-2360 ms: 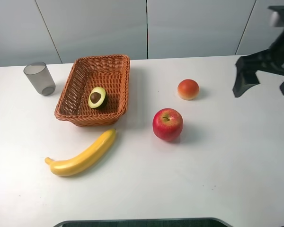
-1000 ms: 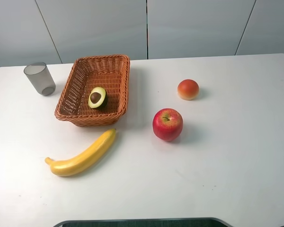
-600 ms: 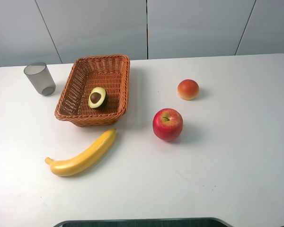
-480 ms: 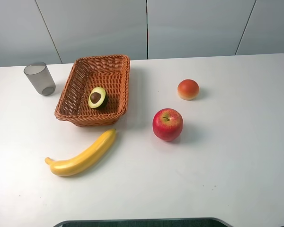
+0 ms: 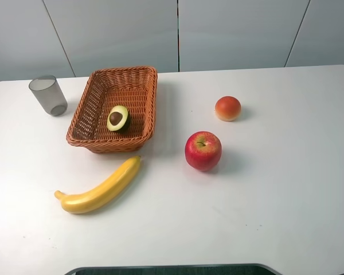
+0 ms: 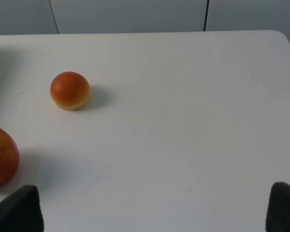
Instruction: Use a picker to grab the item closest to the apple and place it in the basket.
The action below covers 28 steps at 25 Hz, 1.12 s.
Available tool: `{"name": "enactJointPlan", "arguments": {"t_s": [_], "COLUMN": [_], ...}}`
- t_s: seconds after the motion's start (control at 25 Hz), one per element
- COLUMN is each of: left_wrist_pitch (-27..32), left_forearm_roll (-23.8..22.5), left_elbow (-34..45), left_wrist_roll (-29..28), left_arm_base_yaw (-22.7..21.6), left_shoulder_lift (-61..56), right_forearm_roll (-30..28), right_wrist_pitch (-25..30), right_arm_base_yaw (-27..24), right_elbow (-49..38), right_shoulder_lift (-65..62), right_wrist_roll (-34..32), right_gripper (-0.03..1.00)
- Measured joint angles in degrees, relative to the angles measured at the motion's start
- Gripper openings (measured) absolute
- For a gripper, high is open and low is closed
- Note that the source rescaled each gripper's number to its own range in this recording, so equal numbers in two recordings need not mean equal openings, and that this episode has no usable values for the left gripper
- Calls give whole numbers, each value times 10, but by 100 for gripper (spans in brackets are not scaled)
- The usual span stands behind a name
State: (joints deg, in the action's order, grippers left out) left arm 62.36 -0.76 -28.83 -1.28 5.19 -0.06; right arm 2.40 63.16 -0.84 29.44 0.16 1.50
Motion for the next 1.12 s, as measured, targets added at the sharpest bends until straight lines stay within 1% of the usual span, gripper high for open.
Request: {"name": "enactJointPlan", "arguments": {"t_s": [0.28,1.12], "left_wrist_pitch": [0,0], "left_forearm_roll": [0,0], "left_elbow": [0,0], "left_wrist_roll": [0,0], "left_arm_base_yaw": [0,0], "left_shoulder_lift": [0,0], "right_forearm_roll": [-3,-3], "right_wrist_pitch": [-1,-1], "right_arm_base_yaw": [0,0], "right_elbow": [0,0], "right_shoulder_lift": [0,0], "right_wrist_roll": [-15,-15], "right_gripper": [100,100]}}
